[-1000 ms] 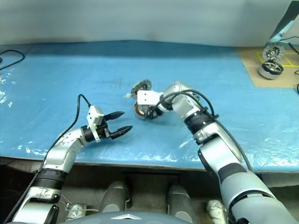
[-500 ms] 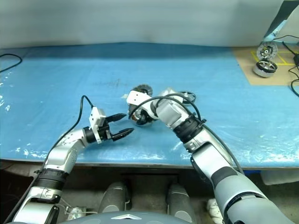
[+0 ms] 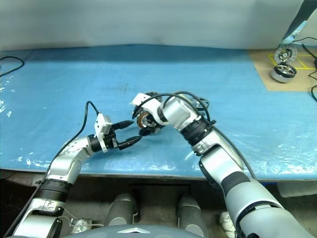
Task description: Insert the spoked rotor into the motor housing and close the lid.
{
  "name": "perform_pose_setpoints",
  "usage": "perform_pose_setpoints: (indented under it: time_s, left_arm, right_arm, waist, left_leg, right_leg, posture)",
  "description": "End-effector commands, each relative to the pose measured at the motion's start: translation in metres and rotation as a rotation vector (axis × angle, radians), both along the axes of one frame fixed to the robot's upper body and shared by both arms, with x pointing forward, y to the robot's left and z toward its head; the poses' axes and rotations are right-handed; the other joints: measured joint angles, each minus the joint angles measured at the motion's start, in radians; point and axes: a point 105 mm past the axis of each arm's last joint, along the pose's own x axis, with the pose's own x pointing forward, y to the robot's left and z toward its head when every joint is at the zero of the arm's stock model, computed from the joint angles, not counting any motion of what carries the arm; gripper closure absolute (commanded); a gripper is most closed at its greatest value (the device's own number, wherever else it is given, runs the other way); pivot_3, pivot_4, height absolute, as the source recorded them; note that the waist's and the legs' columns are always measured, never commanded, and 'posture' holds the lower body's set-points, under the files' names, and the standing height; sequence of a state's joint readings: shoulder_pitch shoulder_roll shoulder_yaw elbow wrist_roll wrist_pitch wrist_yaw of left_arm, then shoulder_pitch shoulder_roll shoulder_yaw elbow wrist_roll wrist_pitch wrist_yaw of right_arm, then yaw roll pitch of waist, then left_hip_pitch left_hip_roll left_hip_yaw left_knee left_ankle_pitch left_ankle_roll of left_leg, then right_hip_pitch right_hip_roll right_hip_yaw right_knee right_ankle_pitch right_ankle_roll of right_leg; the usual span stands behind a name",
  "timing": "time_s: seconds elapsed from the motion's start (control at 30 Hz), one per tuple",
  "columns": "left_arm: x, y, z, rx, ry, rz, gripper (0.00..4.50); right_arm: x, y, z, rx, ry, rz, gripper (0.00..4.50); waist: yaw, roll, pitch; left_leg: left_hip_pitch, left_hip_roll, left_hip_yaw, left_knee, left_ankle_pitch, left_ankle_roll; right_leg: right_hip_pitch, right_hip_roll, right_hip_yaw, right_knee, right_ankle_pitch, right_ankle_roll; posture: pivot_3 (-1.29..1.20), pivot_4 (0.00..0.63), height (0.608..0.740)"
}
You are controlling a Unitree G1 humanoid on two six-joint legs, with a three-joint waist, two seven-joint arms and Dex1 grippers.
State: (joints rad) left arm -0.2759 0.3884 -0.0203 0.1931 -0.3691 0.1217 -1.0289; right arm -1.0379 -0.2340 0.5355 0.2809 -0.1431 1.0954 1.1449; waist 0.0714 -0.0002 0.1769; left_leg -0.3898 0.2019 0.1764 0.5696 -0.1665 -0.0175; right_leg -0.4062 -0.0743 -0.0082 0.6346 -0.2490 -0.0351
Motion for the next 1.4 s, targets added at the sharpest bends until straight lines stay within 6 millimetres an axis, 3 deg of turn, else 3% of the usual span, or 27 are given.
perform_pose_setpoints:
  time_s: [0.03,0.23,0.43,0.6,0.83,1.07,1.4]
  left_arm:
    - [0.003,0.001,0.014,-0.004,-0.047,-0.006,0.0]
    - [-0.001,-0.001,0.017,-0.01,-0.047,-0.024,0.0]
    - [-0.004,0.002,0.024,-0.025,-0.061,-0.027,0.0]
    - [-0.006,0.001,0.029,-0.038,-0.094,-0.025,0.0]
    - [-0.005,0.0,0.028,-0.041,-0.098,-0.026,0.0]
    - [0.001,0.002,0.029,-0.029,-0.107,-0.028,0.0]
    - [0.0,0.001,0.029,-0.018,-0.11,-0.041,0.0]
  right_arm:
    - [-0.006,0.006,0.03,0.072,-0.051,0.055,0.47]
    - [-0.011,-0.024,0.048,0.147,-0.087,0.038,0.47]
    - [0.008,-0.068,0.054,0.226,-0.329,-0.08,0.47]
    - [0.03,-0.092,0.031,0.28,-0.466,-0.307,0.47]
    - [0.042,-0.094,-0.012,0.428,-0.376,-0.564,0.47]
    - [0.055,-0.092,-0.032,0.429,-0.391,-0.636,0.47]
    - [0.068,-0.075,-0.057,0.379,-0.423,-0.675,0.47]
  waist:
    - [0.0,0.0,0.0]
    - [0.003,-0.001,0.0]
    - [0.008,-0.001,0.0]
    - [0.001,-0.001,0.0]
    - [-0.003,-0.001,0.0]
    - [-0.003,-0.001,0.0]
    - [-0.006,-0.001,0.0]
  left_leg:
    - [0.0,0.0,0.0,0.0,0.0,0.0]
    - [0.0,0.0,0.0,-0.003,0.0,0.0]
    - [0.0,-0.001,0.0,-0.003,0.0,-0.001]
    - [0.0,-0.001,0.0,-0.003,0.0,-0.001]
    - [0.0,-0.001,0.001,-0.003,0.0,-0.001]
    - [0.0,-0.001,0.001,-0.004,0.0,-0.001]
    - [0.001,-0.001,0.001,-0.003,0.0,-0.001]
  right_leg:
    - [0.0,0.0,0.0,0.0,0.0,0.0]
    - [-0.001,0.0,-0.001,-0.001,0.0,0.0]
    - [0.0,0.0,-0.001,-0.002,0.0,0.0]
    - [0.0,0.0,-0.001,-0.002,0.0,0.0]
    - [0.0,0.001,0.0,-0.003,0.0,0.0]
    - [0.0,0.001,0.0,-0.004,0.0,0.0]
    - [0.001,0.001,0.0,-0.004,0.0,0.0]
  posture:
    - [0.0,0.15,0.74]
    - [0.0,0.15,0.74]
    - [0.0,0.15,0.74]
    - [0.0,0.15,0.74]
    - [0.0,0.15,0.74]
    - [0.0,0.15,0.74]
    - [0.0,0.15,0.74]
